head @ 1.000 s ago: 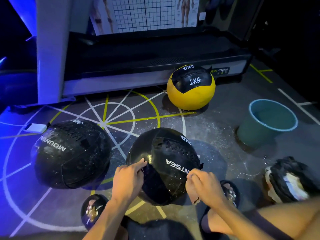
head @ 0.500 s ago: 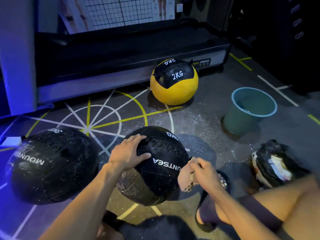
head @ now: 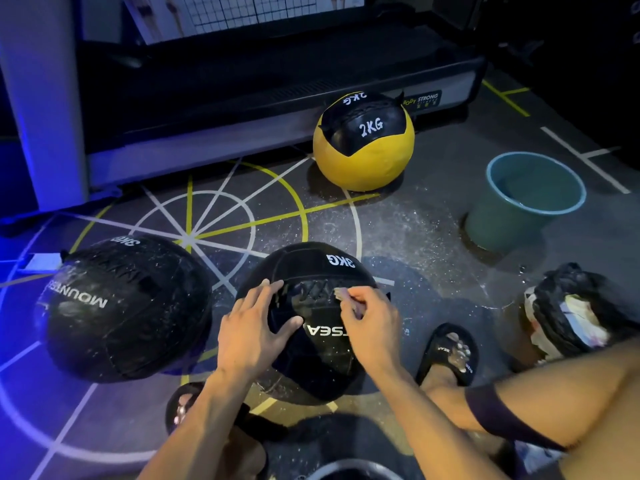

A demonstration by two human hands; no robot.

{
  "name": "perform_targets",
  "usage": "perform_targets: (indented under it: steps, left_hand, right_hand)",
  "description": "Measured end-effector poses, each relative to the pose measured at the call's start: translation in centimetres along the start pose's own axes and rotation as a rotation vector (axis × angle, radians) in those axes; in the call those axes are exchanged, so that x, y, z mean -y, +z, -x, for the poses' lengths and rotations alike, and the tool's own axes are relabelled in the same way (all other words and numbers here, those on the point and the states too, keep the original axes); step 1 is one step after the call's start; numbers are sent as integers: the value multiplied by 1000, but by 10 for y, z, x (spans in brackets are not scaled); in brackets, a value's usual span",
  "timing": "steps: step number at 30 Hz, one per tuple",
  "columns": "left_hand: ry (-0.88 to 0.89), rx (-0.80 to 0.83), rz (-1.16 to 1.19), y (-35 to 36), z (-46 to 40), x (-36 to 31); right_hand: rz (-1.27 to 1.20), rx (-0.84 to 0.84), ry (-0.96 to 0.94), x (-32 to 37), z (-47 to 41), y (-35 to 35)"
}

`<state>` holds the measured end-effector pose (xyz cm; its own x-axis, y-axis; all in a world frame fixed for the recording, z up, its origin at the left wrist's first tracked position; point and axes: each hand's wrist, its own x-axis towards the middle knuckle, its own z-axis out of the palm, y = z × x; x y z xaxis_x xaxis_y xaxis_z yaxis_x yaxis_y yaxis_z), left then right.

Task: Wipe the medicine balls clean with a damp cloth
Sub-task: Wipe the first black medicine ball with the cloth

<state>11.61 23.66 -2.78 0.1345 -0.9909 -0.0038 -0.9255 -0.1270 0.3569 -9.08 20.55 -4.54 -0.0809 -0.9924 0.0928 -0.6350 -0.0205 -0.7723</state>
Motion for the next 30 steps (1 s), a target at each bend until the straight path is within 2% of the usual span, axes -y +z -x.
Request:
perform_targets:
  steps: [4, 8, 10, 13, 14, 18, 23, 27, 30]
  left_hand:
    - [-12, -34, -28, 2, 4, 1]
    - [-20, -41, -14, 5, 9, -5]
    - [-15, -51, -23, 7, 7, -10]
    - [0, -63, -42, 9, 6, -9]
    - [1, -64, -38, 9, 7, -8]
    - [-12, -69, -37, 11, 10, -9]
    - [-6, -74, -45, 11, 11, -10]
    - [-16, -77, -31, 11, 16, -13]
    - [-9, -89, -37, 14, 17, -18]
  right_hand:
    - [60, 104, -350, -5, 13, 3]
    - [112, 53, -240, -21, -9, -4]
    - [127, 66, -331, -7, -3, -2]
    - [180, 209, -553, 2, 7, -2]
    - [194, 218, -545, -3, 0, -6]
    - [228, 105, -321, -14, -24, -20]
    - [152, 238, -463, 6, -3, -11]
    - [186, 137, -249, -7, -24, -23]
    - [199, 168, -356, 7, -8, -17]
